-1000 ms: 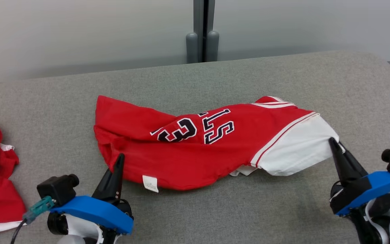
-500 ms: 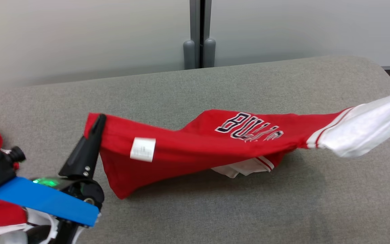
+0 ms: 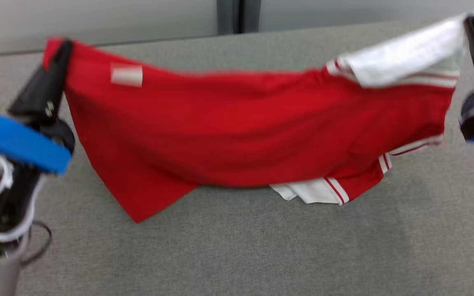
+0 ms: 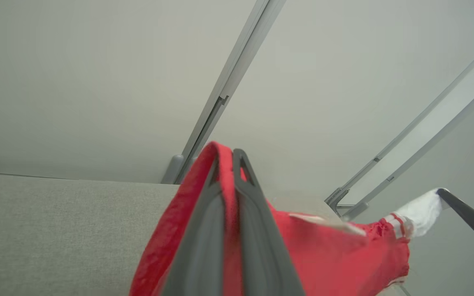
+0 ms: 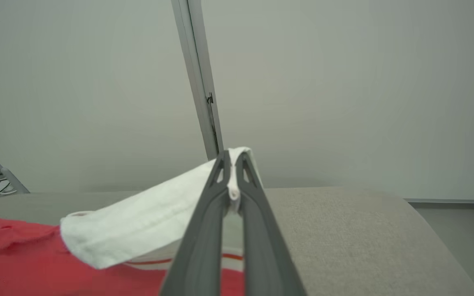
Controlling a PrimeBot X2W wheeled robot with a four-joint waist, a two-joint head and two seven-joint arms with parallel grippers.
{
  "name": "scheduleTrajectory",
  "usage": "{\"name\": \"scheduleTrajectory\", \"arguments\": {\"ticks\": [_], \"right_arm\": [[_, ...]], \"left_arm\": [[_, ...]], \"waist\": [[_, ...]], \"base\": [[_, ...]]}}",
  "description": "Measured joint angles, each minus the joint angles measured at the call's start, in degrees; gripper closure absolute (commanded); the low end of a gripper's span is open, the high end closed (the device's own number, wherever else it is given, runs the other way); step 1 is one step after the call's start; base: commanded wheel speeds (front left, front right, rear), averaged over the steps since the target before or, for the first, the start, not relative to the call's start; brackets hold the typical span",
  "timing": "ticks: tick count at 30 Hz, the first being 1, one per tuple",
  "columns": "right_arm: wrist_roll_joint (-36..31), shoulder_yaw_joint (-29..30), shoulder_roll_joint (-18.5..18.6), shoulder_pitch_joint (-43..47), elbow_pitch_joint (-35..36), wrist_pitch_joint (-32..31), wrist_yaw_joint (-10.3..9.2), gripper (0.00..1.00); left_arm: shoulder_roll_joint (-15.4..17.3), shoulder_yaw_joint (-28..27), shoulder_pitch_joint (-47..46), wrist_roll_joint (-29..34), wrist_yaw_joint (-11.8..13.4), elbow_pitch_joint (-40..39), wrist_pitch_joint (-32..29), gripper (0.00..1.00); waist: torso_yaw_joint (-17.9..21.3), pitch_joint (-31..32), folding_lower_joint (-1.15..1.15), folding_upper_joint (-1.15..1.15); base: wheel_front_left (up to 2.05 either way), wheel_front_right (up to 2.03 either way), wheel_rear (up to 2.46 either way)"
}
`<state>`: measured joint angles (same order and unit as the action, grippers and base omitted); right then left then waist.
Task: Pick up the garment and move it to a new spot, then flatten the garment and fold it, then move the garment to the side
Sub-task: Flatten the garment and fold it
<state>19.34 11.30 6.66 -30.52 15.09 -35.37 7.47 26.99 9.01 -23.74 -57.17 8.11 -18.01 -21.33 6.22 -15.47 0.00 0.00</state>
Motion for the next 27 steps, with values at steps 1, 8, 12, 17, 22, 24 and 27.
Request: {"name": "scheduleTrajectory", "arguments": {"ticks": [1, 8, 12, 17, 22, 24, 27], "right_arm": [[-0.34, -0.63, 0.19, -2.92, -2.92, 0.82, 0.0, 1.0], [-4.77, -5.17, 0.83, -26.52, -21.51, 12.11, 0.01, 1.0], [-9.53, -7.31, 1.2, -38.47, -29.88, 22.58, 0.01, 1.0], [-12.71, -8.89, 1.88, -49.33, -36.55, 33.39, 0.02, 1.0], [-13.63, -9.85, 3.36, -54.04, -41.33, 41.61, 0.02, 1.0], [-12.95, -10.87, 3.96, -54.02, -43.73, 43.15, 0.02, 1.0], [-11.37, -13.35, 4.93, -50.52, -47.65, 44.11, 0.02, 1.0]], "left_arm": [[0.12, 0.43, -2.92, 0.86, -0.53, 2.07, 0.03, 1.0], [-0.79, 1.32, -24.49, 6.61, -3.41, 19.13, 4.52, 1.0], [-1.91, 2.09, -35.06, 10.5, -5.31, 27.43, 9.93, 1.0], [-2.54, 2.32, -43.62, 14.04, -7.86, 33.79, 17.0, 1.0], [-2.69, 2.48, -46.87, 16.26, -9.77, 37.72, 22.94, 1.0], [-2.89, 2.89, -46.65, 16.56, -10.54, 39.36, 24.35, 1.0], [-3.46, 4.14, -43.32, 16.77, -11.79, 42.0, 25.98, 1.0]], "waist": [[-0.01, -1.07, 0.0, 0.0], [0.18, -8.04, 0.01, 0.0], [0.49, -10.83, 0.02, 0.0], [0.93, -10.59, 0.01, 0.0], [1.09, -9.44, 0.0, 0.0], [1.12, -8.94, 0.0, 0.0], [1.09, -8.19, 0.0, 0.0]], "base": [[0.0, 0.0, 0.0], [0.0, 0.0, 0.0], [0.0, 0.0, 0.0], [0.0, 0.0, 0.0], [0.0, 0.0, 0.0], [0.0, 0.0, 0.0], [0.0, 0.0, 0.0]]}}
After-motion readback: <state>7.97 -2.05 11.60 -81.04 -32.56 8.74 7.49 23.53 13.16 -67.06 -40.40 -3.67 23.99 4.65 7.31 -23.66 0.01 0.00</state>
